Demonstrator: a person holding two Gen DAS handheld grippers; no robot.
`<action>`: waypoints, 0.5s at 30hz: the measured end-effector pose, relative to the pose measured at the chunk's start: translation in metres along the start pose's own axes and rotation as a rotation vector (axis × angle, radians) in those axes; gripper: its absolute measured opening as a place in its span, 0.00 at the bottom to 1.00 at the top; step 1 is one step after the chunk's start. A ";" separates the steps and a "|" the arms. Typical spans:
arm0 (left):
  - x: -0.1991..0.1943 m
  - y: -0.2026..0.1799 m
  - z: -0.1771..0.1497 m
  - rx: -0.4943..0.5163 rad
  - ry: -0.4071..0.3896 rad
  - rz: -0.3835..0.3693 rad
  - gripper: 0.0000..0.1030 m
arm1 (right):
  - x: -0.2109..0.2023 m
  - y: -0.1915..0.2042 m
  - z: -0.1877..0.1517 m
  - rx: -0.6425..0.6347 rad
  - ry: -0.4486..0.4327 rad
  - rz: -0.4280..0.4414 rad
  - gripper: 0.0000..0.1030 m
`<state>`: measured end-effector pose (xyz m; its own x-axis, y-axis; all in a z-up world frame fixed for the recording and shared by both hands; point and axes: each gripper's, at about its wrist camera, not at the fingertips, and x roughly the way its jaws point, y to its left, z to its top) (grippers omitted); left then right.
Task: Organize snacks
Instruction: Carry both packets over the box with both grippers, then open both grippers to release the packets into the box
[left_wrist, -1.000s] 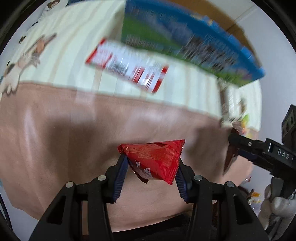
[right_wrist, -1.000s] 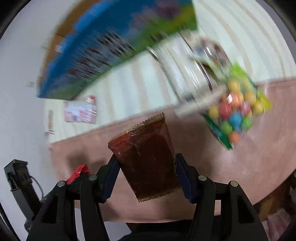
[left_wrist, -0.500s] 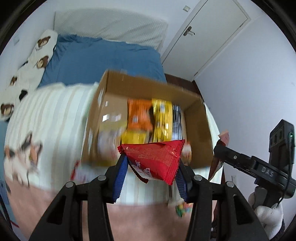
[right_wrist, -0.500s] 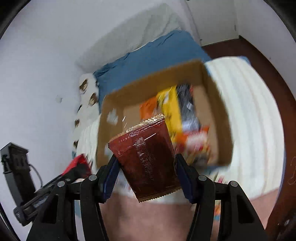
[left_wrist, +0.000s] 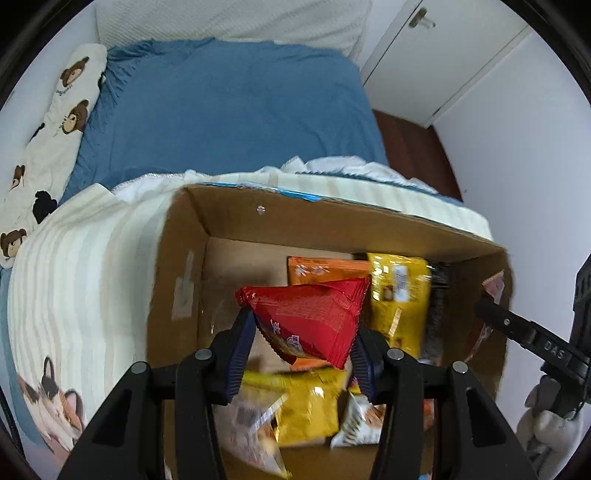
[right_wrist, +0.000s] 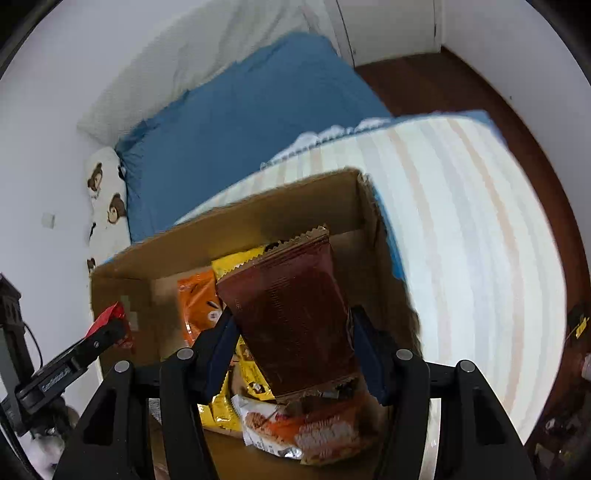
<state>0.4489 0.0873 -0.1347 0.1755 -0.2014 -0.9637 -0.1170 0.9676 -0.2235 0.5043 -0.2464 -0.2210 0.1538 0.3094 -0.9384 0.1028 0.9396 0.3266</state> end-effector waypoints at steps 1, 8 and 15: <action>0.008 0.002 0.004 0.000 0.011 0.017 0.45 | 0.007 -0.001 0.002 0.001 0.015 -0.004 0.62; 0.033 0.003 0.009 -0.003 0.056 0.018 0.76 | 0.026 0.013 0.005 -0.077 0.018 -0.055 0.95; 0.027 -0.010 0.002 0.027 0.041 0.026 0.93 | 0.028 0.018 -0.005 -0.112 0.010 -0.102 0.95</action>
<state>0.4573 0.0724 -0.1584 0.1324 -0.1820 -0.9743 -0.0949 0.9762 -0.1952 0.5054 -0.2199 -0.2415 0.1388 0.2123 -0.9673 0.0070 0.9765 0.2153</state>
